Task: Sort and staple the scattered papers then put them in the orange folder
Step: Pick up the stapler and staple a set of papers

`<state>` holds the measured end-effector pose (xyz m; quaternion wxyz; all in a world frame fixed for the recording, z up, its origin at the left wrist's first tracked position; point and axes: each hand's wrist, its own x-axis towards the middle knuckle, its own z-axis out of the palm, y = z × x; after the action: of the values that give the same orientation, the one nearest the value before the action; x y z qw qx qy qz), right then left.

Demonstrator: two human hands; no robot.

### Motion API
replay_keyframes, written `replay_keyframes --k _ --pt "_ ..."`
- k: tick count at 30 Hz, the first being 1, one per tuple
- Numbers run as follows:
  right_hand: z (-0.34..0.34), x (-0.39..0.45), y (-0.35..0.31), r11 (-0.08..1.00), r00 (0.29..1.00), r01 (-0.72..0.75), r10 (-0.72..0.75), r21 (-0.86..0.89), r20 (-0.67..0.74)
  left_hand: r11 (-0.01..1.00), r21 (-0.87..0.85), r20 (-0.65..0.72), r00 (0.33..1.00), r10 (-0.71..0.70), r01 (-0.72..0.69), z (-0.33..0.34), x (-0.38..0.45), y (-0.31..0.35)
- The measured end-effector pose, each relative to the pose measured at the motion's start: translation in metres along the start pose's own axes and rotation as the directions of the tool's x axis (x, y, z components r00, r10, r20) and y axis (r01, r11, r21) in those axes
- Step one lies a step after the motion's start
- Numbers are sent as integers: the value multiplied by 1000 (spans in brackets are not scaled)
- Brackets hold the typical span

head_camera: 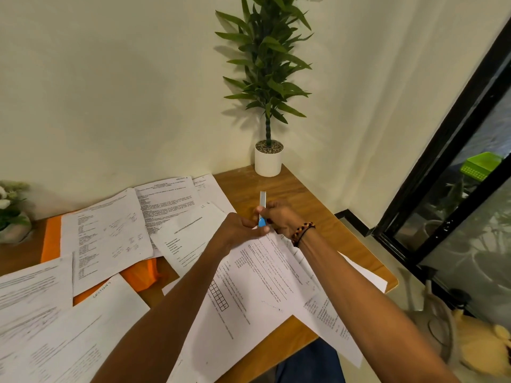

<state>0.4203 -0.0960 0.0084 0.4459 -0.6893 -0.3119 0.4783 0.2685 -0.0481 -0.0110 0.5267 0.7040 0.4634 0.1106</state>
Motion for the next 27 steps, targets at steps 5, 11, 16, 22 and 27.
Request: replay_keyframes --k 5,11,16,22,27 --pt "-3 12 2 997 962 63 -74 -49 -264 999 -45 -72 997 -5 2 1 2 -2" --pt "-30 14 17 951 965 30 -107 -307 -239 969 -247 -187 981 -59 11 -18 14 -5" --pt "-46 6 18 870 991 92 -130 -484 -44 972 -229 -257 966 -8 -53 -30 23 1" --pt "-67 9 22 950 993 78 -102 -304 -61 949 -311 -302 953 -42 -56 -39 40 -10" --pt "-73 10 32 985 993 41 -58 -165 -99 882 -468 -333 936 -113 -60 -47 43 -16"
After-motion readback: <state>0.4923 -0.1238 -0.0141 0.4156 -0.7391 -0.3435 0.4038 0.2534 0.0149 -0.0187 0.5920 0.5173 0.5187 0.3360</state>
